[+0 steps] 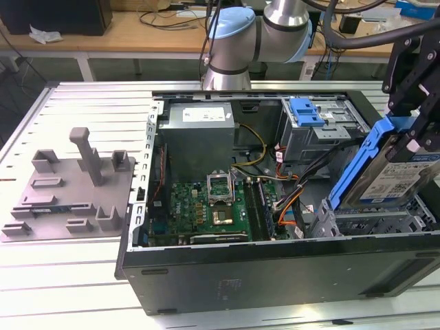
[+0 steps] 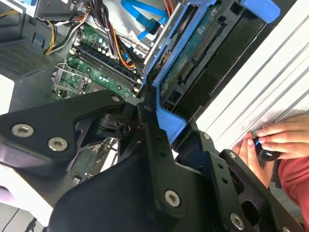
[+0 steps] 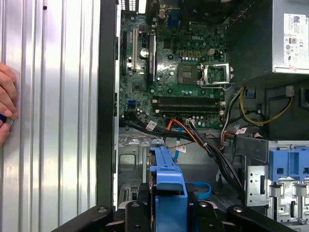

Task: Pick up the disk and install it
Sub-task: 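Insert the disk into the insertion slot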

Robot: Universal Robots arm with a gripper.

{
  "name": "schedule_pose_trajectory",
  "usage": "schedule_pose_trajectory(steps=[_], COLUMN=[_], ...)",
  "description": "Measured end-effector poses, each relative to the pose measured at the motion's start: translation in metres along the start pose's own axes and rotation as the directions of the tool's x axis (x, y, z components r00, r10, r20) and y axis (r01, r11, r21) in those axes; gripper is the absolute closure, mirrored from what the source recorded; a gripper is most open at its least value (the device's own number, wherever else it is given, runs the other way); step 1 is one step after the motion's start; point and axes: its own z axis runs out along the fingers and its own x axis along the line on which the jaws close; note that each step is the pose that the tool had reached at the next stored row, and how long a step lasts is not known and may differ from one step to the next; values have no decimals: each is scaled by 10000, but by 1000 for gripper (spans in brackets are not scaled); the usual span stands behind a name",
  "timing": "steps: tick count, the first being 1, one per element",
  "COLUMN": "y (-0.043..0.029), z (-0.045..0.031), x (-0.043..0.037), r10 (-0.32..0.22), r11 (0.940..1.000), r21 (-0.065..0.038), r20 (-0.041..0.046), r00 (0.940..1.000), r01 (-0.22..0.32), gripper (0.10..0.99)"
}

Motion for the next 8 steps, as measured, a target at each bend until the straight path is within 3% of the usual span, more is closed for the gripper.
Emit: schedule_pose_trajectory(steps=[8], y=[-4], z=[57], x=[6], r10=[-2], r11=[10000], r21=[-1], r20=[0], r00=[10000], r01=[2], gripper=[718])
